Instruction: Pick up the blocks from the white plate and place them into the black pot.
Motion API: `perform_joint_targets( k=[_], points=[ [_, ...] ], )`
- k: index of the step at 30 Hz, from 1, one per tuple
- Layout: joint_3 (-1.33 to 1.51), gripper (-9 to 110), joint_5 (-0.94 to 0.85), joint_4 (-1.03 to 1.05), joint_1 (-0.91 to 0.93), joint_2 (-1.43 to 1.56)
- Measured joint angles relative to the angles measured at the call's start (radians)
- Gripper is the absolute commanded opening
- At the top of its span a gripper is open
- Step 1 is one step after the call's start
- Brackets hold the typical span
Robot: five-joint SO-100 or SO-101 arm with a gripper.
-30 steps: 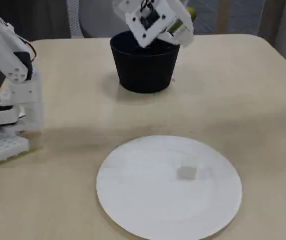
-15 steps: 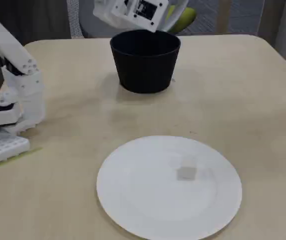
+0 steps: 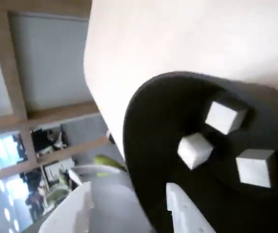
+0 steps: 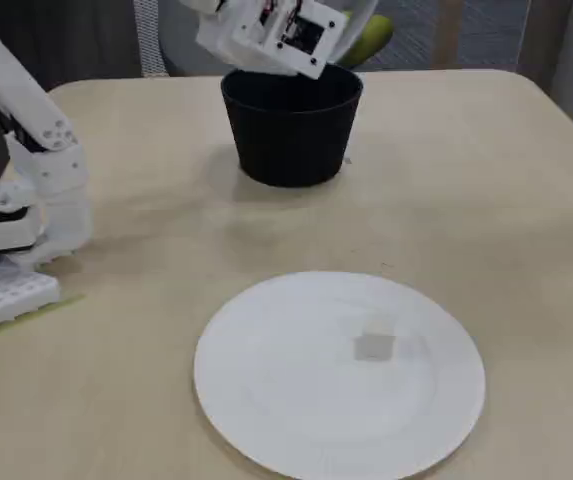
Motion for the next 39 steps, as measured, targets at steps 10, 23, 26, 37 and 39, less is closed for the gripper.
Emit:
perform_joint_targets(
  k=[10,23,26,37,39],
  points=[
    [-0.044,-2,-0.009,0.304,0.480,0.077],
    [-0.419,-2,-0.195,0.638,0.856,-0.293],
    [-0.422,-2,-0.201,0.630,0.884,-0.311],
    [-0.543,-2,-0.207,0.571,0.887,-0.552],
    [-0.543,-2,-0.198,0.548,0.881,-0.569]
  ],
)
